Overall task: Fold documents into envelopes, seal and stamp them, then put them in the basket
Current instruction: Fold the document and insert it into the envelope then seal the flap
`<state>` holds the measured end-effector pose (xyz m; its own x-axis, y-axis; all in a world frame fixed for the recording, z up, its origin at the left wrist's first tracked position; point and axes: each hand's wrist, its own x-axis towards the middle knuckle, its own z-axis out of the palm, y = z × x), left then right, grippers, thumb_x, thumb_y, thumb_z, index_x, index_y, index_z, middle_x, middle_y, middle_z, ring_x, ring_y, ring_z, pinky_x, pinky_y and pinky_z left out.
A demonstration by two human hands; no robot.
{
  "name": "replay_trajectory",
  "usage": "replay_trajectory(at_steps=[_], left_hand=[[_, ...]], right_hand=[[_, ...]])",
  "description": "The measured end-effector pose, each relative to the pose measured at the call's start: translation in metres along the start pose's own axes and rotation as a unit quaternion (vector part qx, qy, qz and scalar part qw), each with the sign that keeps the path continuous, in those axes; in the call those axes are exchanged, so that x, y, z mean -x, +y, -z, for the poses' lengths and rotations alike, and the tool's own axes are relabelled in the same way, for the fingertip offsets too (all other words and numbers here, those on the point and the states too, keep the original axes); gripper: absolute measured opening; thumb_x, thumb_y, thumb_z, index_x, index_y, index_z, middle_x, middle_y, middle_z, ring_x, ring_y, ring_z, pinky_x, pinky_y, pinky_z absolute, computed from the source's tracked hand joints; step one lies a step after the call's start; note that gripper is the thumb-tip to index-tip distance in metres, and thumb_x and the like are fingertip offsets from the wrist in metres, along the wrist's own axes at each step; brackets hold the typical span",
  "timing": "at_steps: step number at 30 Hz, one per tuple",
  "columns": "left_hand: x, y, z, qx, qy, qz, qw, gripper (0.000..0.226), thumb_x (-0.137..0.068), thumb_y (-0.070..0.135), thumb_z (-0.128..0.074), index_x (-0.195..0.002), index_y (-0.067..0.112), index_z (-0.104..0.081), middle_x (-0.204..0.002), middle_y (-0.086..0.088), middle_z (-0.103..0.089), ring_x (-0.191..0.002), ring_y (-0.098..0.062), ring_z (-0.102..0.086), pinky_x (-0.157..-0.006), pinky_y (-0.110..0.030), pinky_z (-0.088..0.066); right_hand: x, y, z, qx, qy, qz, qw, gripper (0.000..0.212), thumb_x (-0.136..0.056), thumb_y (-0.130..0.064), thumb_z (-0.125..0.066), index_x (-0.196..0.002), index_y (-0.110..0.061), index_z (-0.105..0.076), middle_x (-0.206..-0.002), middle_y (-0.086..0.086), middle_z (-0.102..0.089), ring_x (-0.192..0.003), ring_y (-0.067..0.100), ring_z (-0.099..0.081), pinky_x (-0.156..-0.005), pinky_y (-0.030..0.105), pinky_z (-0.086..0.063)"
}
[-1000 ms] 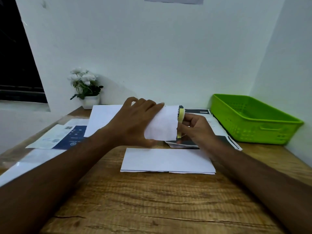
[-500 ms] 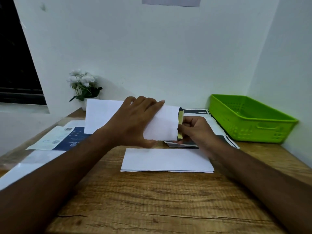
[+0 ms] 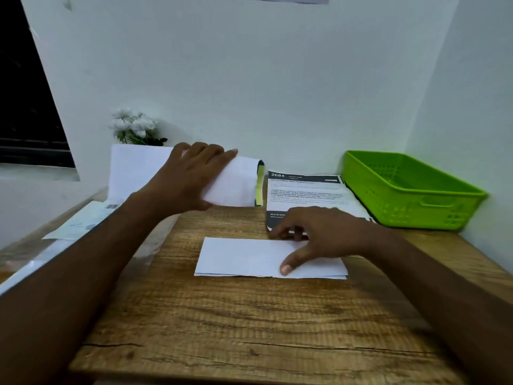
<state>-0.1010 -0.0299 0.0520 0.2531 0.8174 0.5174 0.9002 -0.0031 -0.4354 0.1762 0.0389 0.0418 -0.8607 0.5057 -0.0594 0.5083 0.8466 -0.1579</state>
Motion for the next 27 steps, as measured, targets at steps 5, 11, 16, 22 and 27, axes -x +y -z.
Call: replay_trajectory(at_steps=[5, 11, 16, 22, 27], left_hand=[[0.003, -0.012, -0.002, 0.028, 0.006, -0.001, 1.000, 0.112, -0.049, 0.041, -0.088, -0.144, 0.015, -0.035, -0.132, -0.007, -0.049, -0.116, -0.028, -0.047, -0.092, -0.044, -0.036], [0.005, -0.017, 0.000, 0.050, 0.012, 0.011, 0.999, 0.112, -0.044, 0.037, -0.092, -0.141, 0.015, -0.039, -0.132, -0.009, -0.052, -0.116, -0.030, -0.050, -0.093, -0.045, -0.037], [0.007, -0.022, 0.002, 0.077, 0.016, 0.029, 0.996, 0.114, -0.041, 0.039, -0.093, -0.139, 0.014, -0.040, -0.132, -0.009, -0.053, -0.114, -0.031, -0.053, -0.091, -0.045, -0.039], [0.007, -0.023, 0.001, 0.098, 0.020, 0.035, 0.994, 0.116, -0.045, 0.047, -0.090, -0.142, 0.016, -0.036, -0.135, -0.007, -0.051, -0.118, -0.028, -0.051, -0.092, -0.044, -0.042], [0.005, -0.018, 0.001, 0.093, 0.027, 0.022, 0.995, 0.111, -0.050, 0.051, -0.086, -0.143, 0.017, -0.036, -0.137, -0.006, -0.050, -0.119, -0.028, -0.051, -0.091, -0.044, -0.039]], right_hand=[[-0.006, 0.001, -0.005, -0.087, -0.009, 0.005, 0.996, 0.056, -0.064, -0.054, -0.084, -0.112, -0.033, -0.066, -0.094, -0.017, -0.061, -0.082, 0.000, -0.053, -0.070, 0.019, -0.042], [-0.002, 0.021, 0.007, -0.250, 0.092, 0.014, 0.964, 0.015, -0.079, -0.025, -0.081, -0.084, -0.023, -0.066, -0.083, -0.007, -0.070, -0.074, 0.007, -0.063, -0.064, 0.022, -0.047], [0.007, 0.041, 0.026, -0.335, 0.249, -0.041, 0.908, 0.015, -0.082, -0.024, -0.077, -0.092, -0.018, -0.068, -0.086, 0.005, -0.074, -0.062, 0.008, -0.064, -0.054, 0.020, -0.045], [0.005, 0.054, 0.021, -0.275, 0.272, -0.066, 0.920, 0.015, -0.082, -0.024, -0.077, -0.094, -0.029, -0.072, -0.083, 0.003, -0.074, -0.062, 0.004, -0.061, -0.050, 0.014, -0.041], [0.003, 0.052, 0.020, -0.257, 0.253, -0.038, 0.932, 0.023, -0.081, -0.022, -0.078, -0.099, -0.036, -0.072, -0.083, -0.007, -0.074, -0.067, 0.002, -0.064, -0.053, 0.011, -0.042]])
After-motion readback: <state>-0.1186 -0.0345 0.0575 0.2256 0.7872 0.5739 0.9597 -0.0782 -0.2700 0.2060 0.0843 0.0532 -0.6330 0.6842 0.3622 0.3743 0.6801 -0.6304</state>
